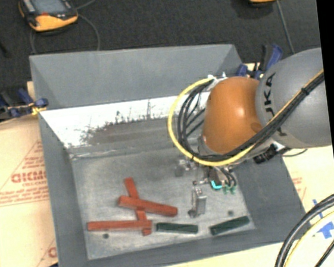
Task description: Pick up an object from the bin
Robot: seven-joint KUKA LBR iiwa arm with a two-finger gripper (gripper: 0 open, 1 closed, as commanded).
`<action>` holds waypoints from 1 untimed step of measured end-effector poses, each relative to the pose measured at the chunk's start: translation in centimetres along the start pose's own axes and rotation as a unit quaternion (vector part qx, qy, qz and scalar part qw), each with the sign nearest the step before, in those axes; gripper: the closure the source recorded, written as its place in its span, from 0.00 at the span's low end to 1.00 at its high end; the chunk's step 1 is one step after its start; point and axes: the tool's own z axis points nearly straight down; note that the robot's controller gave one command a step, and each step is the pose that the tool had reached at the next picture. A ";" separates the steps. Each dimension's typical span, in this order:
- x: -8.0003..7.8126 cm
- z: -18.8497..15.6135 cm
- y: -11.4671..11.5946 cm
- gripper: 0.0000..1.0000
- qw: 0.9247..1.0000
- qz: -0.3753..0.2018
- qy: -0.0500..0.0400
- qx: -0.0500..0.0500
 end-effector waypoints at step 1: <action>3.1 8.3 4.8 0.00 1.000 0.018 0.000 -0.001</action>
Offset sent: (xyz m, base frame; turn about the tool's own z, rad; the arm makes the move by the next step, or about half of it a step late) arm -0.0296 0.0453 -0.0798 0.0412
